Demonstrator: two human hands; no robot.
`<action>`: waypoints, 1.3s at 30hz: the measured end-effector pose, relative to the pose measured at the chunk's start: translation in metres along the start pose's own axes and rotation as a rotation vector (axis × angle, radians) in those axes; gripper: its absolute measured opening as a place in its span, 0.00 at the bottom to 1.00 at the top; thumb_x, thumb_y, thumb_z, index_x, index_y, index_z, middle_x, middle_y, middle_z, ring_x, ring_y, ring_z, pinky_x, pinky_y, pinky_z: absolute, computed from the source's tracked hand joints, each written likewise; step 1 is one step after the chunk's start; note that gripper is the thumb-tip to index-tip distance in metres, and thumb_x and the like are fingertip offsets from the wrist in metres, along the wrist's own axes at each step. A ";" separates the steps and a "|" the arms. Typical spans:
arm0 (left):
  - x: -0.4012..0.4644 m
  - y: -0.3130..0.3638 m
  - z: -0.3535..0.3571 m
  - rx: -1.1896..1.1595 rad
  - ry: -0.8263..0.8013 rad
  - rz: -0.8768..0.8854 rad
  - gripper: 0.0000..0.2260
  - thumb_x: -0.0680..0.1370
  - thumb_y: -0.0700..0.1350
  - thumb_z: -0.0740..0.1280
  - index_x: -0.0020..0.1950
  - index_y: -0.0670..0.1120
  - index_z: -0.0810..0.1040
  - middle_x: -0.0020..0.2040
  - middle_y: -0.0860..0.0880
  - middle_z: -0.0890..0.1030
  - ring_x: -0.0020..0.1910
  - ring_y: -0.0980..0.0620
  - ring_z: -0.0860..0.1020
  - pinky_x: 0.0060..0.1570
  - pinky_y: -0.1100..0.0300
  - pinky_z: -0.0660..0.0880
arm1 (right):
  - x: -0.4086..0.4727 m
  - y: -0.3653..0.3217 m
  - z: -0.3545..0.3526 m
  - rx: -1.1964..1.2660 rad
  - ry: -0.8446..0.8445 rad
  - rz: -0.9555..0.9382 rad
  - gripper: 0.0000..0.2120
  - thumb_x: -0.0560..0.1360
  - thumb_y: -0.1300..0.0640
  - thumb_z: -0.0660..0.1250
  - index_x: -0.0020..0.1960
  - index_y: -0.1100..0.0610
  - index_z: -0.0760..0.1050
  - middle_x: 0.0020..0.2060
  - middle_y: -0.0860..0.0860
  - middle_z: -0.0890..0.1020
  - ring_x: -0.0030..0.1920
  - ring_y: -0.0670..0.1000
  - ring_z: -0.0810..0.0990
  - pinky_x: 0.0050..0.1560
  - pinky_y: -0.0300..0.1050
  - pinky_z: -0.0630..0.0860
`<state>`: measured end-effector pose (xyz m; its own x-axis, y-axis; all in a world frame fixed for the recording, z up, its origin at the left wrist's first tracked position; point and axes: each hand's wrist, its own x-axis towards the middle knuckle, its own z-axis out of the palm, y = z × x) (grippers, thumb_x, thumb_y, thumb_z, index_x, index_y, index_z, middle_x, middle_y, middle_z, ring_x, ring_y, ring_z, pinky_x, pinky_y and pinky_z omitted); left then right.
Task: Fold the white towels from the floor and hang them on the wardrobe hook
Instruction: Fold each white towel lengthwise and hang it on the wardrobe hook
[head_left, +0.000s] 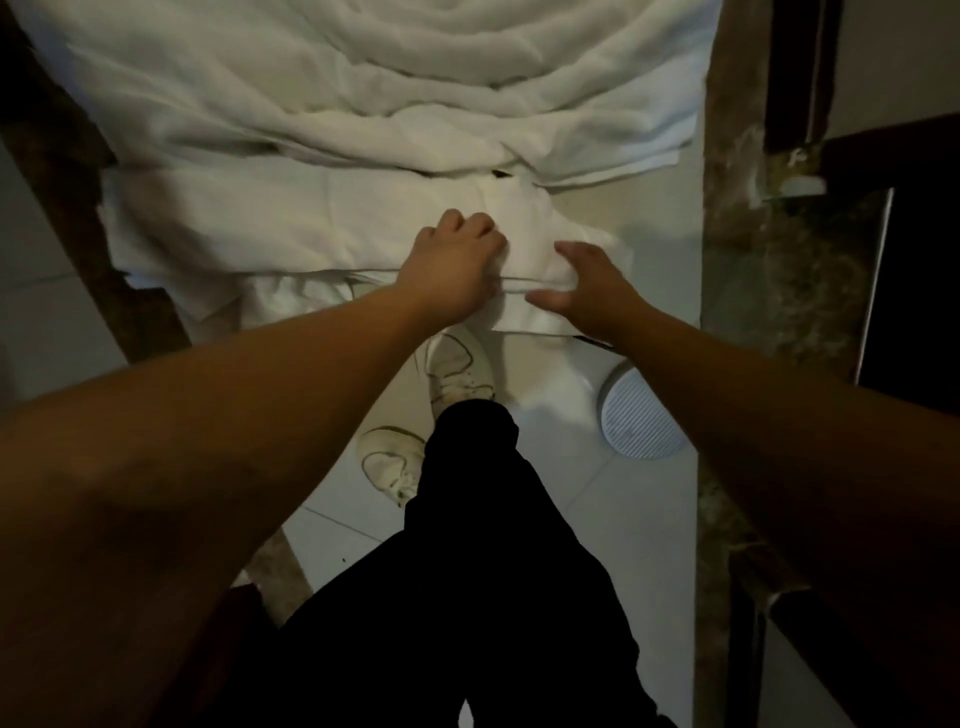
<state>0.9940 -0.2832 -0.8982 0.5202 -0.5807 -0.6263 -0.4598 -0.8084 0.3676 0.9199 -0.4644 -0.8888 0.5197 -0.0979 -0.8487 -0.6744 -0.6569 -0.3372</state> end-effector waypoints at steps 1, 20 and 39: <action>0.006 -0.003 0.002 0.002 0.007 0.017 0.19 0.79 0.49 0.67 0.69 0.45 0.74 0.68 0.43 0.72 0.65 0.39 0.68 0.55 0.47 0.69 | 0.008 0.001 -0.001 -0.018 -0.002 -0.032 0.39 0.74 0.46 0.75 0.78 0.58 0.64 0.76 0.58 0.66 0.76 0.56 0.64 0.76 0.51 0.60; -0.026 -0.034 -0.084 -1.259 -0.273 -0.418 0.04 0.82 0.44 0.65 0.50 0.45 0.79 0.45 0.48 0.82 0.43 0.52 0.80 0.49 0.58 0.76 | -0.027 -0.016 -0.015 0.005 0.241 -0.028 0.25 0.69 0.33 0.74 0.53 0.49 0.71 0.53 0.47 0.74 0.59 0.52 0.75 0.66 0.56 0.66; -0.295 0.054 -0.311 -1.453 -0.111 -0.168 0.06 0.82 0.39 0.62 0.53 0.44 0.79 0.41 0.48 0.85 0.41 0.52 0.84 0.40 0.62 0.81 | -0.289 -0.212 -0.119 0.055 0.131 -0.524 0.16 0.76 0.49 0.74 0.61 0.53 0.79 0.64 0.51 0.76 0.62 0.48 0.73 0.55 0.37 0.65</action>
<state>1.0399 -0.1859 -0.4796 0.4055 -0.5161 -0.7544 0.7474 -0.2879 0.5987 0.9754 -0.3852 -0.5239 0.8522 0.1376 -0.5049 -0.3325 -0.6027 -0.7254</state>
